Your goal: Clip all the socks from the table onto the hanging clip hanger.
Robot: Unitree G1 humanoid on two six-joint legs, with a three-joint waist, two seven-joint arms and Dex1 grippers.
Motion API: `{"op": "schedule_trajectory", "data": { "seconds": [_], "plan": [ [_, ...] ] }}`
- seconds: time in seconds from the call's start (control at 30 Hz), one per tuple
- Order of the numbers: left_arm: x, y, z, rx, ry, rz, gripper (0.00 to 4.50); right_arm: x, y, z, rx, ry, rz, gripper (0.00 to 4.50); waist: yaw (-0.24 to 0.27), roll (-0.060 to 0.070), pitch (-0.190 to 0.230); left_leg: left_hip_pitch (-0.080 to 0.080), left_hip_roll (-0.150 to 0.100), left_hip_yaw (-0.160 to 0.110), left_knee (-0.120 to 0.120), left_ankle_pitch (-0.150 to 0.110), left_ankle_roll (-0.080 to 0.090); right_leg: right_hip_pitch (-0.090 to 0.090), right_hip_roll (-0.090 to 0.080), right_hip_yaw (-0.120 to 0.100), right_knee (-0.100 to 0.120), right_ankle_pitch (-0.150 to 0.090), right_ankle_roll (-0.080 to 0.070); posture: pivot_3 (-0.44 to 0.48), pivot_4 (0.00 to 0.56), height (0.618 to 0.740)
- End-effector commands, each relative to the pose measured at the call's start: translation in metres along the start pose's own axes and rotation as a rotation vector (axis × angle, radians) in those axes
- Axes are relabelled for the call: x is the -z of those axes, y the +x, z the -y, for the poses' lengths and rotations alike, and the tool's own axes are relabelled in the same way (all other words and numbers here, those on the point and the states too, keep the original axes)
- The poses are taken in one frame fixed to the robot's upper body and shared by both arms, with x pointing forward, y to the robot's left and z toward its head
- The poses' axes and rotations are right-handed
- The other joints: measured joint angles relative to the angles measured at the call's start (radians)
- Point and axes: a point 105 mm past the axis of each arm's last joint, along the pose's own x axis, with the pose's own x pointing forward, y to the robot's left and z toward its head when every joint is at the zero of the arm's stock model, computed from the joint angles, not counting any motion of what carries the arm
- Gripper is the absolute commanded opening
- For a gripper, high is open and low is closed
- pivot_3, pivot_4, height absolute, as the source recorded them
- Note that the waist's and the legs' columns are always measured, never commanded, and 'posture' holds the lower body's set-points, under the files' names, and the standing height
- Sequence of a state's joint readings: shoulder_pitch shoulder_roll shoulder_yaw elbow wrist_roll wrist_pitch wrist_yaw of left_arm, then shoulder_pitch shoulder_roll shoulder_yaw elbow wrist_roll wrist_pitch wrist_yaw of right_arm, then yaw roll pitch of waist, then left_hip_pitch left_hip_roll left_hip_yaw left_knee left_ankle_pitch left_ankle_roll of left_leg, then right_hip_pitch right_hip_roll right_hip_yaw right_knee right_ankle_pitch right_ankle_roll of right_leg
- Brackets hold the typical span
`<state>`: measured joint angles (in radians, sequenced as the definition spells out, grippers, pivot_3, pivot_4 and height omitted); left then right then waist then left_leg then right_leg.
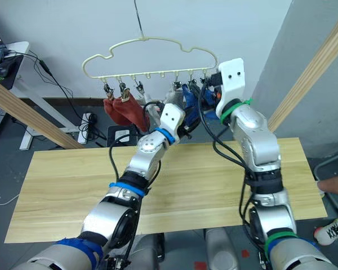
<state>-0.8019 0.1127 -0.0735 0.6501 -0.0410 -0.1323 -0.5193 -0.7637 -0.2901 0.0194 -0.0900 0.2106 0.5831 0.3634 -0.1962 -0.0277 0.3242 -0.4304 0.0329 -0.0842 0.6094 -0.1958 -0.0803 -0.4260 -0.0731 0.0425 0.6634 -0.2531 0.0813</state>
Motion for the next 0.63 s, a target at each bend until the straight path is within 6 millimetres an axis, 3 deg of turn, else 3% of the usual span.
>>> {"op": "schedule_trajectory", "data": {
  "seconds": [0.03,0.2,0.3,0.5,0.63],
  "plan": [
    [-0.01,-0.028,-0.002,0.078,0.076,-0.03,2.32,-0.019,-0.015,-0.005,-0.12,-0.106,0.06,4.5,-0.002,0.001,0.0,0.0,0.0,0.0,0.0,0.0,0.0,0.0,0.0,0.0,0.0,0.0,0.0,-0.25,0.331,0.74],
    [-0.002,-0.112,-0.023,0.13,0.131,-0.245,2.32,-0.02,-0.04,-0.012,-0.346,-0.208,0.023,4.5,-0.004,0.001,0.001,0.001,0.001,0.0,-0.001,0.0,0.0,0.0,0.0,0.001,0.001,0.0,0.0,-0.238,0.321,0.74],
    [-0.008,-0.163,-0.053,0.054,0.229,-0.377,2.32,-0.015,-0.052,-0.003,-0.42,-0.268,-0.017,4.5,0.006,0.0,0.001,0.001,0.001,0.0,0.0,0.0,0.0,0.0,0.0,0.0,0.001,0.0,0.0,-0.205,0.309,0.74],
    [-0.025,-0.234,-0.109,-0.106,0.166,-0.519,2.32,-0.01,-0.063,0.017,-0.478,-0.337,-0.063,4.5,0.031,0.0,0.001,0.001,0.001,0.0,0.001,0.0,0.0,0.0,0.0,0.0,0.0,-0.001,0.001,-0.179,0.292,0.74],
    [-0.033,-0.261,-0.124,-0.142,0.125,-0.535,2.32,-0.006,-0.064,0.027,-0.477,-0.355,-0.074,4.5,0.035,0.0,0.001,0.001,0.001,0.0,0.0,0.0,0.0,0.0,0.0,0.001,0.0,0.0,0.0,-0.161,0.282,0.74]
  ]
}}
